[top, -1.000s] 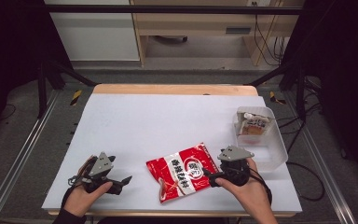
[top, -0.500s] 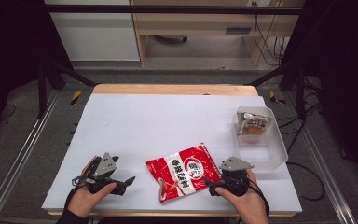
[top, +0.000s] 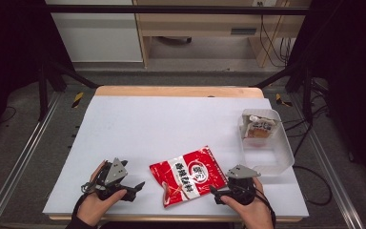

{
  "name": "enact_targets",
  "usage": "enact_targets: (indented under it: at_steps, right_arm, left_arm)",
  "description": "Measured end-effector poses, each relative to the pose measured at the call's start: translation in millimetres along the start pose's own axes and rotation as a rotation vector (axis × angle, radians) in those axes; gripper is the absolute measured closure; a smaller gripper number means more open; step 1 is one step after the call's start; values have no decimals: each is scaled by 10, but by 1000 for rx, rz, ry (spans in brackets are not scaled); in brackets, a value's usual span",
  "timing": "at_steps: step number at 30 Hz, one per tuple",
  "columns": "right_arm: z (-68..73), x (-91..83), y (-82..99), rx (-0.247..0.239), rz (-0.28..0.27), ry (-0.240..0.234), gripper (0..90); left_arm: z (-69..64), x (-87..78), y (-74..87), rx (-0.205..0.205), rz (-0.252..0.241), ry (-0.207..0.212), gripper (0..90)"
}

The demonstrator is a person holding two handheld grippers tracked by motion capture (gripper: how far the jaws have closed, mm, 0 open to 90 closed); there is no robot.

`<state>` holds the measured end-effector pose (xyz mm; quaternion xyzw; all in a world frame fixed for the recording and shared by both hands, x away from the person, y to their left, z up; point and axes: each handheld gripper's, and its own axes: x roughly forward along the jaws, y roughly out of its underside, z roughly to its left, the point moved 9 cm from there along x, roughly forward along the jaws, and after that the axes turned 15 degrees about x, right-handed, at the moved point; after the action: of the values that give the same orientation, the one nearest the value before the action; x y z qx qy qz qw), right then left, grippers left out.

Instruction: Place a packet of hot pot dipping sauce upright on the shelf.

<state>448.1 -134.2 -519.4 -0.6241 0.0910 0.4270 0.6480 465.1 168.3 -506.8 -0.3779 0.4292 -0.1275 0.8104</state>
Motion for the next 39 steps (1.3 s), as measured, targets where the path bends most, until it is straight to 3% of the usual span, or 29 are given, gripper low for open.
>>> enact_targets:
  at_steps: [5,14,24,32,39]
  right_arm:
    - [7,35,57,-4,27,6,97]
    - [-13,110,134,5,84,10,101]
    - [-19,168,186,32,120,-7,111]
    - [40,138,146,37,95,-32,135]
    - [85,80,71,70,49,-64,196]
  left_arm:
    - [-68,44,-62,-6,-15,12,58]
    - [-224,123,-131,26,-15,53,58]
    - [-243,135,-135,34,-10,61,58]
    - [-242,139,-130,34,-6,60,58]
    - [-238,137,-131,33,-8,59,58]
